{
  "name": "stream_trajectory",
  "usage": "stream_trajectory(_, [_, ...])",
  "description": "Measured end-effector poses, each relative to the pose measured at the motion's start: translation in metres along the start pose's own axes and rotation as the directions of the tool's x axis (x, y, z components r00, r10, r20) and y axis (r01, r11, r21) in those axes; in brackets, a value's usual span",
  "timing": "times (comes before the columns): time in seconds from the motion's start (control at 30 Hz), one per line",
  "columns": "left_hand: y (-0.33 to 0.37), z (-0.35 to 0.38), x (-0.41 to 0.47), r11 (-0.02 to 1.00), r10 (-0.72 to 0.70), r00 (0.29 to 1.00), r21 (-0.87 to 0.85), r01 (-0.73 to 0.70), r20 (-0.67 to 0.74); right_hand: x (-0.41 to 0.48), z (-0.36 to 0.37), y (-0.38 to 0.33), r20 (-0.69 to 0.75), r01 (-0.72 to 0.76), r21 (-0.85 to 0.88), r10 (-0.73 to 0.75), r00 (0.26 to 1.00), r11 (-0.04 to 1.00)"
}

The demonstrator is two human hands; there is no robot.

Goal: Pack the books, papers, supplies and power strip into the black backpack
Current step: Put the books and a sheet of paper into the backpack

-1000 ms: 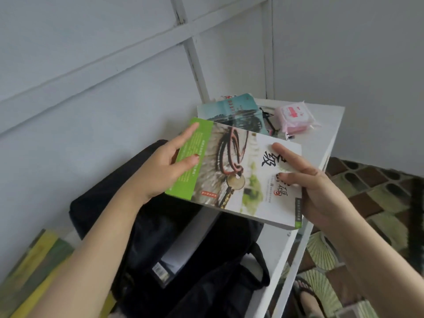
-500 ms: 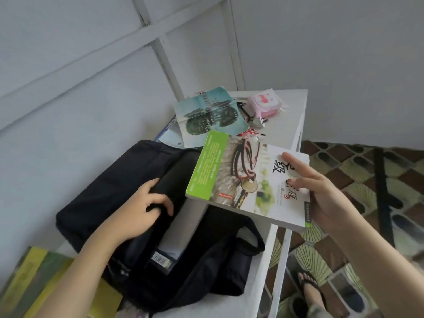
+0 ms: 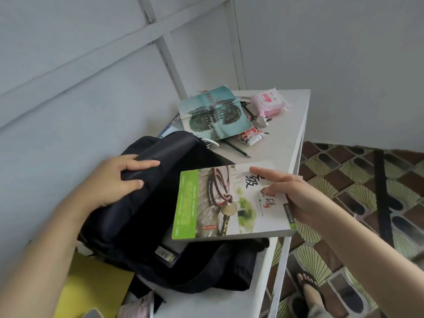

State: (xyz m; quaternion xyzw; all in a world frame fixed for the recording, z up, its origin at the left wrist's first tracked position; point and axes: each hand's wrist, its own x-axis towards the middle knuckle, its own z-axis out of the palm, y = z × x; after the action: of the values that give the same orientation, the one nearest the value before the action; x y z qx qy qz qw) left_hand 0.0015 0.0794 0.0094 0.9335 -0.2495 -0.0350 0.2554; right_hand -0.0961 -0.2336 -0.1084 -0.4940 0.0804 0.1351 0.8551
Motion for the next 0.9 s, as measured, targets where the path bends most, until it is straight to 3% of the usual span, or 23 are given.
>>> stream_trajectory(0.3, [0.003, -0.012, 0.003, 0.998, 0.064, 0.997, 0.016, -0.063, -0.043, 0.059, 0.077, 0.016, -0.167, 0.024, 0.154, 0.002, 0.986, 0.988])
stream_trajectory(0.43, [0.000, -0.020, 0.006, 0.993, 0.077, 0.994, 0.096, -0.070, -0.072, 0.075, 0.102, 0.024, -0.003, -0.031, 0.237, 0.032, 0.999, 0.971])
stream_trajectory(0.53, [0.004, -0.027, 0.006, 0.987, 0.101, 0.989, 0.138, -0.085, -0.110, 0.081, 0.104, 0.020, 0.158, -0.076, -0.079, 0.088, 0.984, 0.994])
stream_trajectory(0.6, [0.007, -0.030, 0.004, 0.983, 0.116, 0.984, 0.158, -0.094, -0.134, 0.084, 0.104, 0.016, 0.193, -0.066, -0.349, 0.140, 0.971, 0.935])
stream_trajectory(0.77, [0.012, -0.034, 0.001, 0.980, 0.125, 0.979, 0.173, -0.096, -0.164, 0.094, 0.114, 0.019, 0.152, -0.009, -0.474, 0.092, 0.984, 0.880])
stream_trajectory(0.83, [0.013, -0.035, 0.002, 0.981, 0.123, 0.978, 0.171, -0.094, -0.168, 0.094, 0.121, 0.024, 0.116, 0.073, -0.635, 0.002, 0.993, 0.769])
stream_trajectory(0.87, [0.014, -0.035, 0.002, 0.981, 0.126, 0.978, 0.169, -0.098, -0.166, 0.093, 0.126, 0.026, 0.101, 0.118, -0.749, -0.063, 0.993, 0.652])
stream_trajectory(0.9, [0.014, -0.036, 0.002, 0.980, 0.132, 0.977, 0.172, -0.103, -0.166, 0.090, 0.131, 0.027, 0.104, 0.160, -0.875, -0.146, 0.984, 0.456])
